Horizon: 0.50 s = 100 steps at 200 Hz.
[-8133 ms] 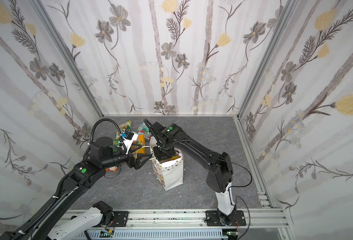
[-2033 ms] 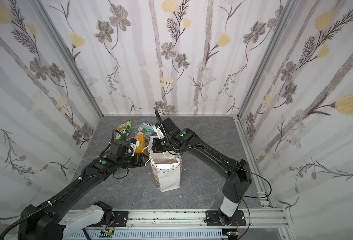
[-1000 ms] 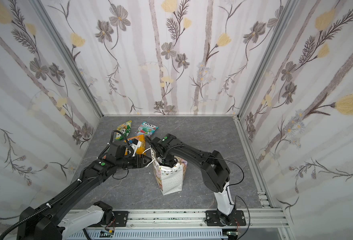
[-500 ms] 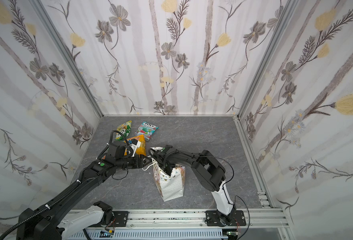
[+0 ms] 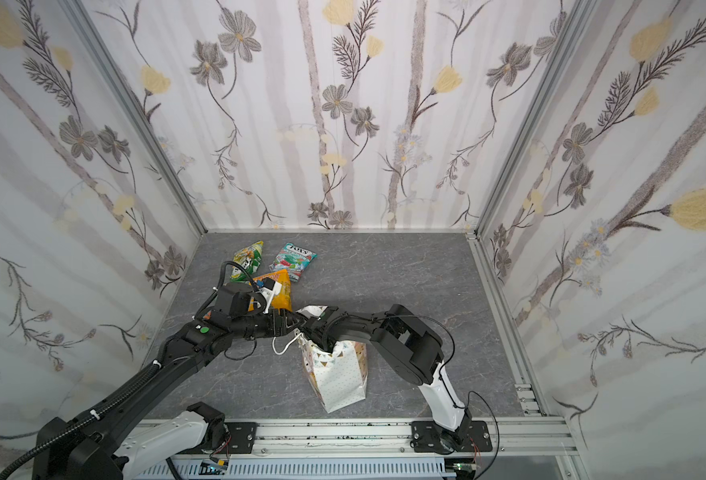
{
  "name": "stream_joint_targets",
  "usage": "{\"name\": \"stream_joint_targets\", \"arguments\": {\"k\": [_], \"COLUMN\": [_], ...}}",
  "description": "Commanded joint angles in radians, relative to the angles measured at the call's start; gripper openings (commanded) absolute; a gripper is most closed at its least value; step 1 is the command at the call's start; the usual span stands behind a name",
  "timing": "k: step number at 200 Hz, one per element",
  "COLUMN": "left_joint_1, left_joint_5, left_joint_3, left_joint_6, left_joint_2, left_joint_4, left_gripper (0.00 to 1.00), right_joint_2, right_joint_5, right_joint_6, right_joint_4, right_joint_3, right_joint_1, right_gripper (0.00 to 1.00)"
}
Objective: Take the snacks out of the paper bag
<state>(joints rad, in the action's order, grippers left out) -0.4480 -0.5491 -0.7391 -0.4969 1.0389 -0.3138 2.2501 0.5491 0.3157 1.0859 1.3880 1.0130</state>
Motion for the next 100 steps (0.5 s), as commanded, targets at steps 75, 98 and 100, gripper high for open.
{"name": "stream_joint_targets", "arguments": {"k": [75,98,100], "left_joint_1": [0.0,0.0,0.0], "left_joint_5": [0.029,0.043,0.043], "left_joint_3": [0.013,0.019,0.021], "left_joint_6": [0.013,0.017,0.017], "left_joint_2": [0.004,0.005,0.004], "left_joint_4": [-0.001,-0.014,-0.015], "left_gripper": [0.56,0.56,0.56], "right_joint_2": [-0.12,-0.158,-0.16], "right_joint_5": [-0.109,-0.112,-0.113], "right_joint_6": [0.097,0.122,0.123], "right_joint_4": [-0.174,-0.196,-0.199], "right_joint_3": [0.061,0.068,0.068], "right_joint_1": [-0.026,-0.045,-0.046], "right_gripper": [0.0,0.0,0.0]}}
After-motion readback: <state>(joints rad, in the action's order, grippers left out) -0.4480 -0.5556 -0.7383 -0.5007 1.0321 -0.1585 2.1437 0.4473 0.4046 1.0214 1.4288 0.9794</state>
